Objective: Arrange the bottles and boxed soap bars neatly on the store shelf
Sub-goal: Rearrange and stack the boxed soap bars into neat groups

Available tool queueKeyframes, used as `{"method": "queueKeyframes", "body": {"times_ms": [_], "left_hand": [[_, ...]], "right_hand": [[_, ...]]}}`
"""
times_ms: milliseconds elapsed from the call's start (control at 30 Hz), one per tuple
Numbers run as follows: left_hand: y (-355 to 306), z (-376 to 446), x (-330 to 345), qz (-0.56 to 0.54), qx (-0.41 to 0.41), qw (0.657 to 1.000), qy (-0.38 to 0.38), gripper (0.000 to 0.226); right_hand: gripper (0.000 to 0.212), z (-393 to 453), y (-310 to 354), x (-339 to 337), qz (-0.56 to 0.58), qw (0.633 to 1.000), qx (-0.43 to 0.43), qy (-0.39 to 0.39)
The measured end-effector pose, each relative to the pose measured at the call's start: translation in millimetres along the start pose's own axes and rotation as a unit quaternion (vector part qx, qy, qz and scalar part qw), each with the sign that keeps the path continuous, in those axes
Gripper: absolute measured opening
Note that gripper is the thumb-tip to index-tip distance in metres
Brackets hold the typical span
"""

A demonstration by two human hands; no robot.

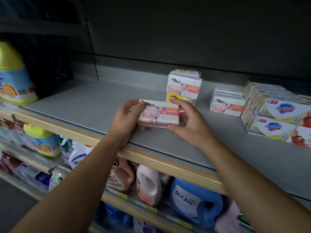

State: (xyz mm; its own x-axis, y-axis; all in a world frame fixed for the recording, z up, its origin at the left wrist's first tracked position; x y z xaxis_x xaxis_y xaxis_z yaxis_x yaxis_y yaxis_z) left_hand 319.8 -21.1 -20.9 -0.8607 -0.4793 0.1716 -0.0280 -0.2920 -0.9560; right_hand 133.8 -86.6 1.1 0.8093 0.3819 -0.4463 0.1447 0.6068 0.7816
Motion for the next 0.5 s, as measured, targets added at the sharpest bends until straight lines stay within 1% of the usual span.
{"method": "queueKeyframes", "body": {"times_ms": [67,100,133,233,333,433,500], "left_hand": [[-2.6,-1.3,4.1,-0.020,0.000,0.999,0.025,0.041],[-3.9,-2.8,5.7,-0.020,0.001,0.999,0.038,0.046],[-4.7,-4.0,7.2,-0.008,0.002,0.999,0.047,0.049],[-4.6,-7.0,8.9,0.096,0.004,0.994,0.057,0.059],[-4.4,-9.2,10.1,0.177,0.000,0.983,0.045,0.065],[-5.2,-9.6,12.5,0.201,-0.002,0.979,0.039,0.064],[-5.8,-10.2,14.6,0.179,-0.002,0.983,0.046,0.059]], "right_hand": [[0.049,-0.2,-8.6,-3.2,0.060,0.996,0.059,-0.010],[0.034,0.0,-12.0,-5.1,0.089,0.992,0.091,-0.022],[0.025,0.0,-15.1,-6.3,0.116,0.984,0.128,-0.033],[0.040,-2.0,-23.1,-8.3,0.141,0.963,0.226,-0.045],[0.046,-3.9,-27.9,-8.8,0.146,0.953,0.264,-0.032],[0.037,-5.4,-30.1,-8.3,0.180,0.941,0.285,-0.033],[0.028,-4.8,-28.7,-6.5,0.230,0.930,0.285,-0.030]]}}
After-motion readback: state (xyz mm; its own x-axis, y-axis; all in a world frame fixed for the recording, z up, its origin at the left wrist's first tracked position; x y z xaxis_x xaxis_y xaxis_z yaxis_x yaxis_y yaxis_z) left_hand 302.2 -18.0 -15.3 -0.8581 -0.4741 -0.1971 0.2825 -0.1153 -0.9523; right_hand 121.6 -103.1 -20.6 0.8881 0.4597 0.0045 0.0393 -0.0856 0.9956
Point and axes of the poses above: each hand's wrist, its own z-axis towards the middle knuckle, its own x-axis out of the palm, y = z × x, the point moved 7 cm from there along z, towards the middle knuckle, and after that the axes turned 2 degrees about x, right-handed, at the moved point
